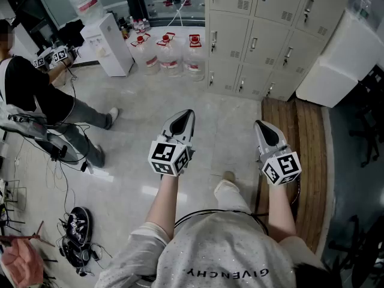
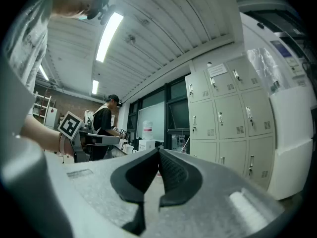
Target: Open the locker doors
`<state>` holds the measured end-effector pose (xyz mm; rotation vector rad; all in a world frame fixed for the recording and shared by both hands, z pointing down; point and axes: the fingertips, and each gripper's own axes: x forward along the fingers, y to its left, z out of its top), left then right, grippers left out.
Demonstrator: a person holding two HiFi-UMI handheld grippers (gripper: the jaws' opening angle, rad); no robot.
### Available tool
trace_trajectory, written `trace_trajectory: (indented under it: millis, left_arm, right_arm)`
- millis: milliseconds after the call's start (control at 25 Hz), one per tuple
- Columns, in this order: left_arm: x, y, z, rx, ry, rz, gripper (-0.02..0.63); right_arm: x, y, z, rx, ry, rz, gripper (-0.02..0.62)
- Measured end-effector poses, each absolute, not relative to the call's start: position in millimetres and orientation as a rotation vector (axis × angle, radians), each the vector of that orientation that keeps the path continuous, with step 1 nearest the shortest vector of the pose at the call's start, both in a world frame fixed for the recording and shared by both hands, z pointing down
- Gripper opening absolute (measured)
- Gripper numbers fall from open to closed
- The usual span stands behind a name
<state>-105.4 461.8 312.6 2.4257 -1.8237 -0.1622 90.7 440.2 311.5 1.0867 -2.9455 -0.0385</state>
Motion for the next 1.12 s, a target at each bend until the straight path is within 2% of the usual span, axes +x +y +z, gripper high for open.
trace_trajectory:
  millis: [720, 1120]
  left_arm:
    - [-144, 226, 326, 2.308, -1.953, -0.132, -0.002]
    - [-149, 132, 321, 2.291, -1.979, -0.15, -0.002]
  right_arm:
    - [59, 179, 323, 0.975, -2.938, -0.077, -0.002]
    - [47, 81, 323, 0.896, -2.97, -0.076, 0.0]
